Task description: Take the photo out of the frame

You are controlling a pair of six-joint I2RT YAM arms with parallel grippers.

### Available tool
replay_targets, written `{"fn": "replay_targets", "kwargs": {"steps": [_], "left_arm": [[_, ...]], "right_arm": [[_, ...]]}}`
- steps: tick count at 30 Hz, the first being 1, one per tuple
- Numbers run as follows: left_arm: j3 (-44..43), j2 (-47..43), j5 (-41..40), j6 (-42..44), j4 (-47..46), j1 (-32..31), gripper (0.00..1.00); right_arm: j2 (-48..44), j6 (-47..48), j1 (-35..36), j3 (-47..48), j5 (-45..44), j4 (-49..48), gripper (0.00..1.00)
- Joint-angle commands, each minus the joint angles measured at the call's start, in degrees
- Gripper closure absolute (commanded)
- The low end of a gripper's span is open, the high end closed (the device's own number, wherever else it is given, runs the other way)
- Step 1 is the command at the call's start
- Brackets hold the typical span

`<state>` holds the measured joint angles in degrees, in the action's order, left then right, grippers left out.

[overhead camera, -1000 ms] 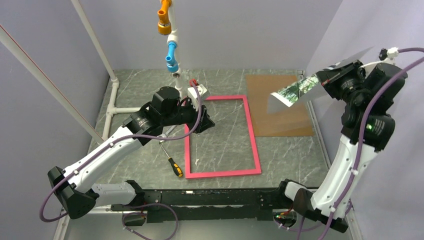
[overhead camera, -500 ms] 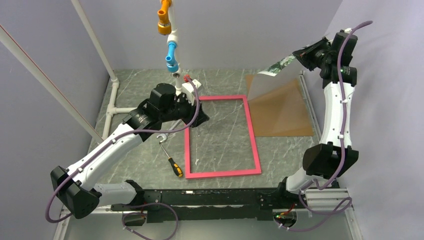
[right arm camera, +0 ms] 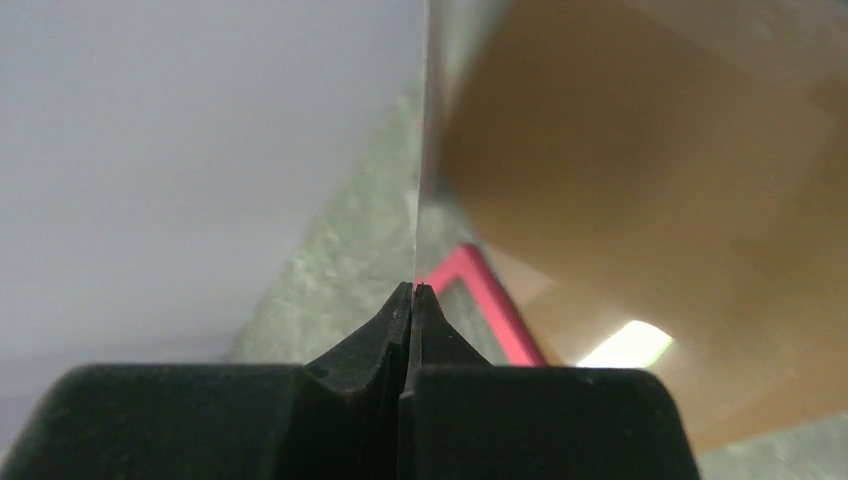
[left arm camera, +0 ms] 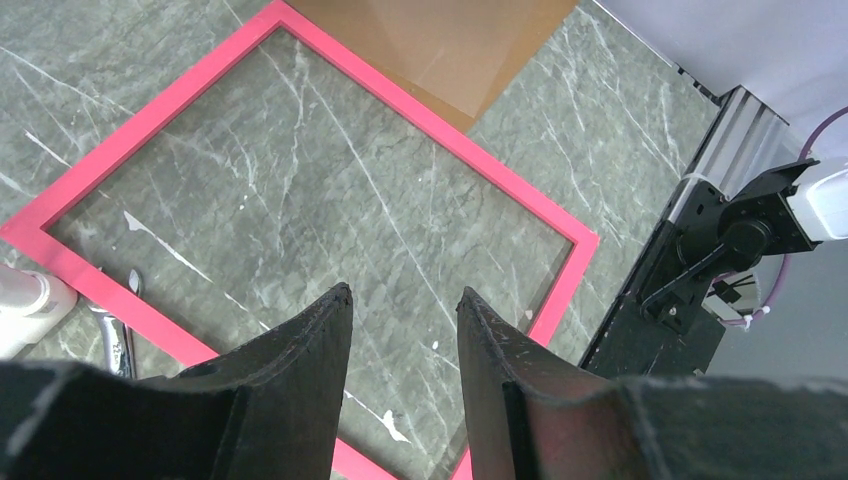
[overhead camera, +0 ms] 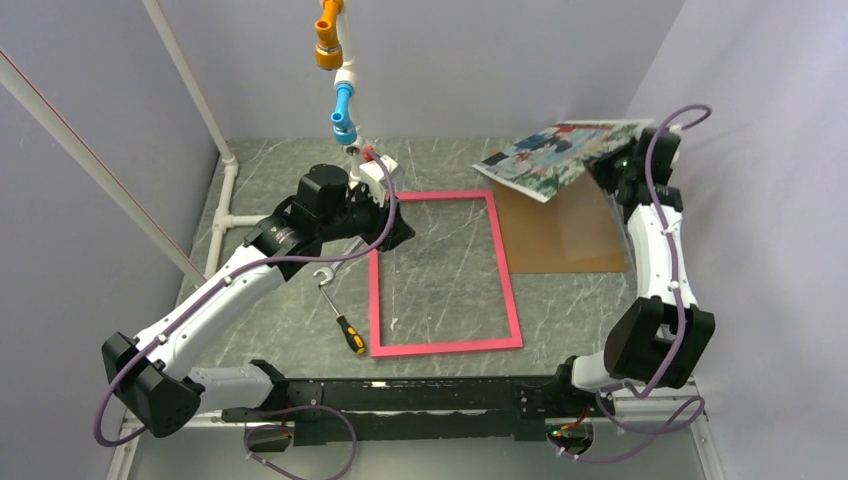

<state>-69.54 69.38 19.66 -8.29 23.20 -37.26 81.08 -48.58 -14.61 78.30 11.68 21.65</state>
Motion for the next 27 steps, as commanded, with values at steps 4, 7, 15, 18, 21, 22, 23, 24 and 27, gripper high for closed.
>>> {"fn": "replay_targets", "kwargs": {"steps": [4, 7, 15, 18, 21, 22, 23, 24, 27], "left_arm": [[0.37, 0.00, -0.23, -0.52, -2.46, 0.24, 0.53], [0.38, 0.30, 0.09, -0.66, -2.50, 0.25, 0.53], [0.43, 0.79, -0.49, -0.52, -2.45, 0.19, 0.53], [0.53, 1.20, -0.42, -0.73, -2.49, 0.25, 0.53], [0.53, 1.60, -0.38, -0.71, -2.46, 0.24, 0.53], [0.54, 1.69, -0.53, -0.68, -2.40, 0.24, 0.53], [0.49, 1.77, -0.70, -0.63, -2.40, 0.25, 0.53], [0.48, 1.88, -0.85, -0.60, -2.31, 0.24, 0.53], [0.38, 2.22, -1.11, -0.46, -2.04, 0.18, 0.53]], "right_arm": [[-2.99, 1.97, -1.36, -16.76, -9.26, -7.43, 1.00], [-3.10, 3.06, -2.75, -21.68, -9.33, -9.03, 1.00], [-2.93, 4.01, -6.79, -31.43, -8.02, -14.94, 1.00], [-3.03, 1.81, -7.45, -33.29, -9.19, -17.40, 1.00], [-3.63, -1.89, -7.49, -35.63, -11.47, -20.42, 1.00], [-3.64, -3.07, -7.43, -36.46, -11.55, -21.23, 1.00], [-3.44, -4.21, -7.46, -37.20, -12.81, -23.05, 1.00], [-3.13, -5.24, -7.42, -37.85, -13.25, -24.13, 1.00], [-1.29, -7.31, -7.09, -38.93, -12.59, -26.08, 1.00]]}}
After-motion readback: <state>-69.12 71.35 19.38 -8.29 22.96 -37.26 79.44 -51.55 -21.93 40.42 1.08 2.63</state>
